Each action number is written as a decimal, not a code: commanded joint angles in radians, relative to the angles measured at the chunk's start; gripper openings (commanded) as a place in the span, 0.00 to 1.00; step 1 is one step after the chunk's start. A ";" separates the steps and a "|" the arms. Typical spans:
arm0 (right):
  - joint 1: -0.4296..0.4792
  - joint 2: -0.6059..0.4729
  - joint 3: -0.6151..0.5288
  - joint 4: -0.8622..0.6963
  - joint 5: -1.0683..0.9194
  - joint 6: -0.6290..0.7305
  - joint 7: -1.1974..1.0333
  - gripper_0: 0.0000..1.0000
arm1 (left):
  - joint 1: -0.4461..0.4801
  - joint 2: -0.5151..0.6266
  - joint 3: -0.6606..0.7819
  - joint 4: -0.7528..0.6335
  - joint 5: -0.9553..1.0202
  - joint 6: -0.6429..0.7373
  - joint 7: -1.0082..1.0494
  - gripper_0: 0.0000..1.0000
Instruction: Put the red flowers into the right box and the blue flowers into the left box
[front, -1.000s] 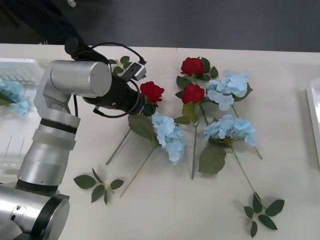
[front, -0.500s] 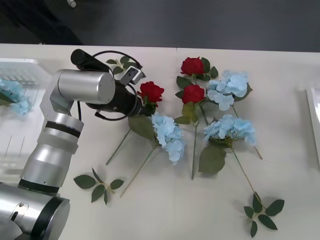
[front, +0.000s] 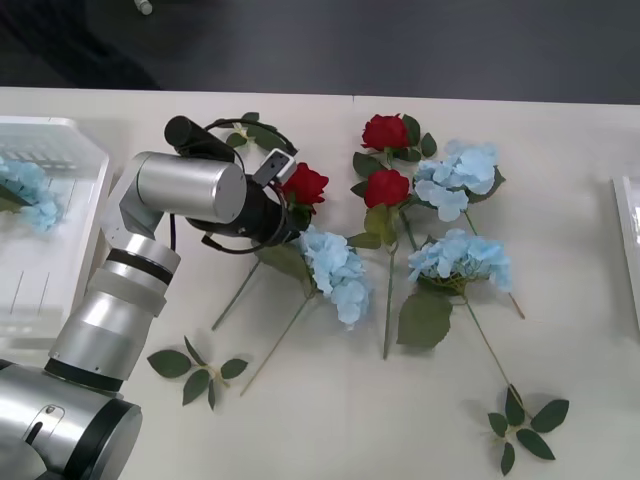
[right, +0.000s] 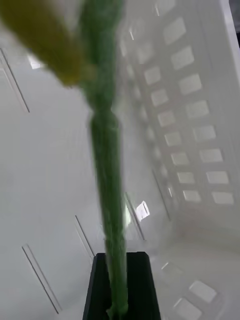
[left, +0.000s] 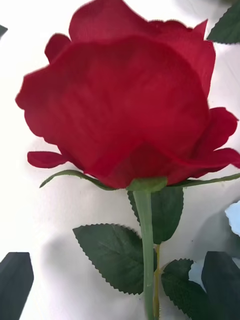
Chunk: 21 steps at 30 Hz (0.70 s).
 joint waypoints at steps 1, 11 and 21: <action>-0.007 -0.022 -0.009 -0.012 0.007 -0.008 0.005 0.47 | -0.046 0.002 -0.043 0.018 -0.011 -0.048 0.039 0.87; -0.010 -0.022 0.018 -0.013 0.058 0.003 0.005 0.93 | -0.046 -0.007 -0.073 0.055 -0.019 -0.083 0.036 0.03; -0.018 -0.017 -0.044 -0.076 -0.094 -0.017 0.004 0.93 | -0.046 -0.007 -0.076 0.053 0.007 -0.137 0.019 0.00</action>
